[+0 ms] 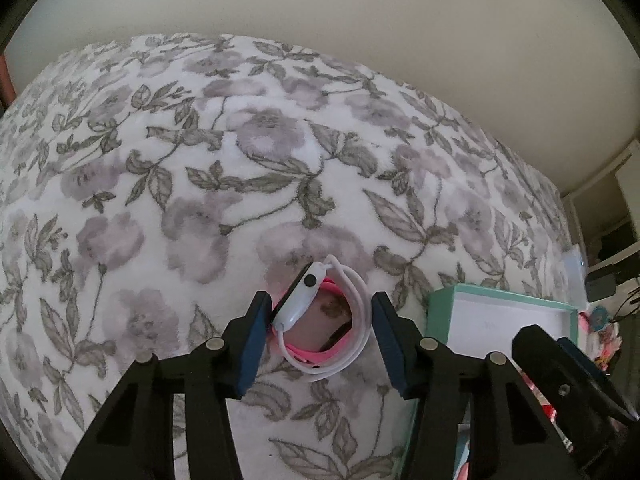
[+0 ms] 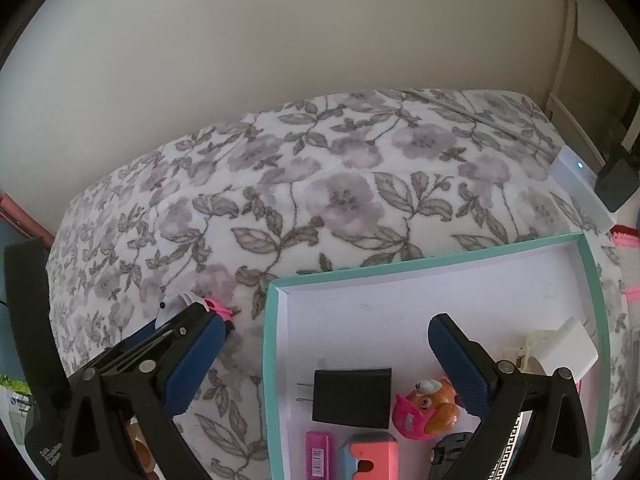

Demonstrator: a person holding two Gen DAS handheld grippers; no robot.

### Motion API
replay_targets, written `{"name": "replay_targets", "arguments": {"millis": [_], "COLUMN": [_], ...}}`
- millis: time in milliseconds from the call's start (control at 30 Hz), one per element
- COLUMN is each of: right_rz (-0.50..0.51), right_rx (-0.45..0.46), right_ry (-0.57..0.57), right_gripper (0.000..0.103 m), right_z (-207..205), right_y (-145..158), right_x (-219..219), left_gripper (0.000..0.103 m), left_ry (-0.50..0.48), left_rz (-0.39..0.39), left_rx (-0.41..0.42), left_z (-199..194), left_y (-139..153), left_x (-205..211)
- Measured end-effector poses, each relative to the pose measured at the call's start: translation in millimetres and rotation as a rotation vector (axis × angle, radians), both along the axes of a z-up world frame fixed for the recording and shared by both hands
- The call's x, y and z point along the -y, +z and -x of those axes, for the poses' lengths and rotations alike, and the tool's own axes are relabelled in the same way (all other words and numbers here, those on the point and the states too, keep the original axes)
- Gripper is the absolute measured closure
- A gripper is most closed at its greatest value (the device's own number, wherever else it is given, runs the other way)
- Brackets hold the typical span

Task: Organize rigid objects
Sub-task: 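Grasp the white watch band with the left gripper while the right gripper grasps the pink band, then carry the white band and pink band over the tray with both grippers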

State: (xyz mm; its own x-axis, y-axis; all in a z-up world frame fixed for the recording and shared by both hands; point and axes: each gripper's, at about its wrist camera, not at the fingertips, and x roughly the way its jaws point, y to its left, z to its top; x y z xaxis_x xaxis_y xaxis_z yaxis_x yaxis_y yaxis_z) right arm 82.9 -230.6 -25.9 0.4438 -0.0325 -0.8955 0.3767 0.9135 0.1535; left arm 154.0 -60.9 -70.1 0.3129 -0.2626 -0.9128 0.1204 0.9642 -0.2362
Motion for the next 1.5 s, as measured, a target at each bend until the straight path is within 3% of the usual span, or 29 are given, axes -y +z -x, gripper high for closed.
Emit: {"name": "replay_targets", "arguments": {"millis": [200,533,700,900,1233,1333,1500], "right_rz": [-0.011,-0.033,-0.024,0.027,0.015,0.034,0.025], "right_rx": [0.004,-0.007,-0.023,-0.084,-0.143,-0.138,-0.133], "right_ry": [0.024,0.176,0.241,0.283,0.263,0.251,0.243], "right_gripper": [0.000,0.000,0.000,0.006,0.021,0.031,0.033], "right_z": [-8,-36,-52,-61,-65,-63,-59], "right_y": [-2,-16,-25,-45,-75,-74,-72], "right_x": [-13,-74,-102,-118,-124,-124,-122], "left_gripper": [0.050,0.050,0.050,0.050,0.050,0.050,0.050], "left_ry": [0.077,0.255,0.295,0.306,0.307,0.299,0.280], "left_rz": [0.033,-0.012,-0.015,0.006,0.012,0.006,-0.004], "left_rx": [0.007,-0.004,-0.017,-0.027,-0.039,-0.037,-0.022], "left_z": [-4,-16,-17,-17,-18,-17,-15], "left_y": [10,8,3,0,-3,-2,6], "left_x": [-33,-103,-122,-127,-125,-122,-116]}}
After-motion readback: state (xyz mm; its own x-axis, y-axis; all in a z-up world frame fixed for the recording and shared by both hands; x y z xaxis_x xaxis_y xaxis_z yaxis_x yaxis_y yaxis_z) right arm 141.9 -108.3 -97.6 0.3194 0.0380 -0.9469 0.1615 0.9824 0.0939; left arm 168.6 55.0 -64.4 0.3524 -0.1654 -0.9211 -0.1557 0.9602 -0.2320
